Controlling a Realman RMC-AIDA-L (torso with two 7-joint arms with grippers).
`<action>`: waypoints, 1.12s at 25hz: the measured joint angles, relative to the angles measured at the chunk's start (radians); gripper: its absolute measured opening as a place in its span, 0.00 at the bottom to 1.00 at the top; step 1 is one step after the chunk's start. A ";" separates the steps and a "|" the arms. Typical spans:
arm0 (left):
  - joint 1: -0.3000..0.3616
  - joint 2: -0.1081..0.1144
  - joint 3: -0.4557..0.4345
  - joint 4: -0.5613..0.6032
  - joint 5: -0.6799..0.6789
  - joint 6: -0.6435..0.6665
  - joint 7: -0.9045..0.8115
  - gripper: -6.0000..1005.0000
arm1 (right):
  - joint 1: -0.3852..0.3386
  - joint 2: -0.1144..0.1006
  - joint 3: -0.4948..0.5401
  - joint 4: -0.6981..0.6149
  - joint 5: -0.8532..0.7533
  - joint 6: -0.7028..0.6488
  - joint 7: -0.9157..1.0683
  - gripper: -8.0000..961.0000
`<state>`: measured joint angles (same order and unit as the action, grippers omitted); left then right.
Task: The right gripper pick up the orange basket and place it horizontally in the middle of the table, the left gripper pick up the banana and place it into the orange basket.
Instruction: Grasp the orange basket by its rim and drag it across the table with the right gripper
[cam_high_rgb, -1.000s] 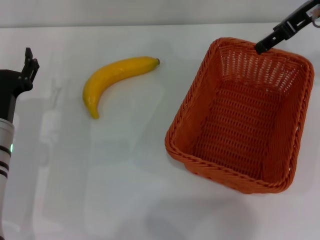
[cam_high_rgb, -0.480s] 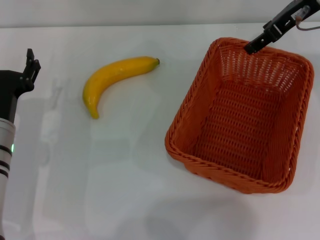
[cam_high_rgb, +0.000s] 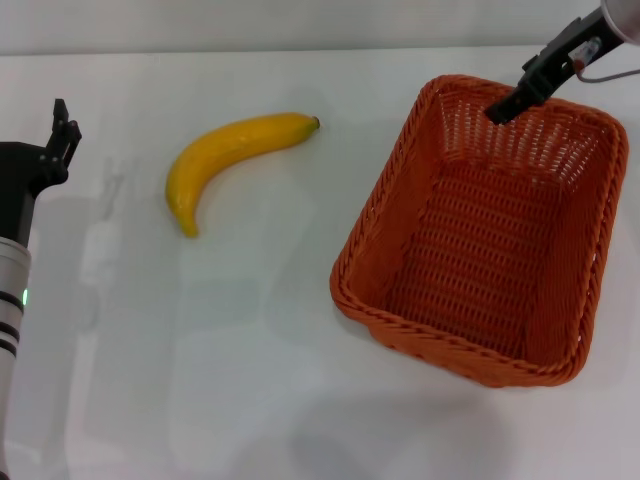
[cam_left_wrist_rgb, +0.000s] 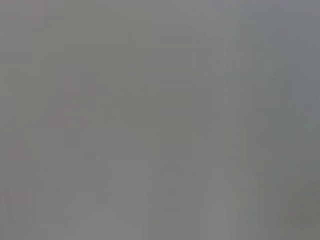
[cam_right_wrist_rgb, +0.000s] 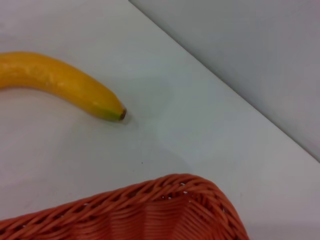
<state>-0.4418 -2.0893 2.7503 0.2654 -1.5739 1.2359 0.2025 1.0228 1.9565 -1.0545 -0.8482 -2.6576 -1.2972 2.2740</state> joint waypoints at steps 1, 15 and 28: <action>0.000 0.000 0.000 0.000 0.000 0.000 0.000 0.88 | -0.001 0.003 0.000 0.000 -0.004 0.004 0.000 0.88; -0.001 0.002 0.000 -0.004 0.006 -0.009 -0.003 0.88 | -0.028 0.015 -0.020 0.006 -0.011 0.078 -0.001 0.88; 0.000 0.002 0.000 -0.005 0.009 -0.009 -0.006 0.88 | -0.058 0.029 -0.033 0.009 -0.050 0.109 0.000 0.88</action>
<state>-0.4422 -2.0878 2.7503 0.2608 -1.5645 1.2270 0.1966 0.9645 1.9856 -1.0876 -0.8389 -2.7074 -1.1884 2.2741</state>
